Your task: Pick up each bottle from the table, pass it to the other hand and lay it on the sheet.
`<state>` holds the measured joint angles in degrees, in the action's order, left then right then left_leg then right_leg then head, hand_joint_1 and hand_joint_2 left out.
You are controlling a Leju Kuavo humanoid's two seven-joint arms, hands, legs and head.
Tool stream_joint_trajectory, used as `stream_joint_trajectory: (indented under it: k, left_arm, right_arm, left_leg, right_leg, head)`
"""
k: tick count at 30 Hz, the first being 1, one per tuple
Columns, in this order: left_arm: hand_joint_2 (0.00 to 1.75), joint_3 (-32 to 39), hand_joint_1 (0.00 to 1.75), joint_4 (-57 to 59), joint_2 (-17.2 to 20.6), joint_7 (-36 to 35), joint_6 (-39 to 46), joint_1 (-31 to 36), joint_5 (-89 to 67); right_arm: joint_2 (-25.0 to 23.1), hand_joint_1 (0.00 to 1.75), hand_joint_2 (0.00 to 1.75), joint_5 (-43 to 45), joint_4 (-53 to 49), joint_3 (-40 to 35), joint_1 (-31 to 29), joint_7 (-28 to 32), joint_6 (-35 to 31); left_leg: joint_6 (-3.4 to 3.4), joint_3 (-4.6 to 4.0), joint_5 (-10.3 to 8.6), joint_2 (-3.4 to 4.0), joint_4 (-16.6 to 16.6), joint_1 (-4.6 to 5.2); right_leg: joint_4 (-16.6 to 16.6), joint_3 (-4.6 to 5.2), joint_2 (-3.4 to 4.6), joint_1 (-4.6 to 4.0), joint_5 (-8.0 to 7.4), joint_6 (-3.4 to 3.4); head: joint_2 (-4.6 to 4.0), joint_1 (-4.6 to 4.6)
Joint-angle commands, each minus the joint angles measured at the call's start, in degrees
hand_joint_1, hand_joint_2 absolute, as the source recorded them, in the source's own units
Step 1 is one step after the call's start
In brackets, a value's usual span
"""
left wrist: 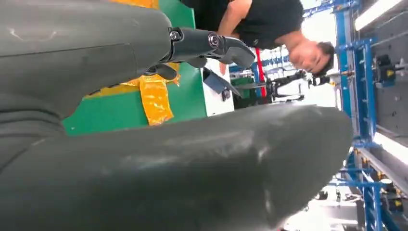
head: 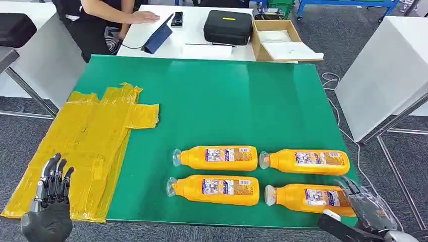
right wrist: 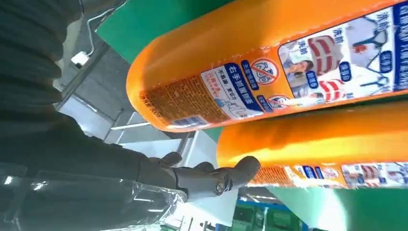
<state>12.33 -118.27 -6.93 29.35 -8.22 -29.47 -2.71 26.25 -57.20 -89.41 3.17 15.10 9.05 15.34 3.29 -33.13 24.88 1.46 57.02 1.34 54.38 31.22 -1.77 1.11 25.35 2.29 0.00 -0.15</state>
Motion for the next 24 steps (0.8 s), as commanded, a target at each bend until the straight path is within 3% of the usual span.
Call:
stream_joint_trajectory:
  k: [1, 11, 24]
  left_arm:
    - [0.00, 2.67, 0.00, -0.54, -2.87, -0.44, -1.79, -0.70, -0.15]
    - [0.00, 4.07, 0.00, -0.68, -3.84, -0.72, -3.50, 0.08, -0.55]
    - [0.00, 4.92, 0.00, -0.13, -4.56, -0.86, -5.13, 0.80, -0.56]
  right_arm:
    - [-3.95, 0.00, 1.75, -2.58, 7.41, -0.89, -5.03, -0.83, 0.46]
    - [-5.59, 0.00, 1.75, -5.61, 8.41, 1.12, -6.31, -0.54, 0.69]
    - [-7.13, 0.00, 1.75, -8.53, 10.60, 1.62, -3.77, -1.21, 3.90]
  left_leg:
    - [-0.29, 0.18, 0.04, 0.03, -0.06, -0.11]
    - [-0.26, 0.13, 0.03, -0.04, -0.05, -0.09]
    - [-0.23, 0.13, 0.01, -0.13, -0.06, -0.09]
  right_leg:
    - [-0.12, -0.15, 0.28, -0.08, -0.04, -0.16]
    - [-0.09, -0.11, 0.18, -0.06, -0.03, -0.14]
    - [-0.11, -0.12, 0.07, -0.05, -0.01, -0.12]
  head:
    - [0.00, 0.00]
    - [0.00, -0.02]
    - [0.00, -0.02]
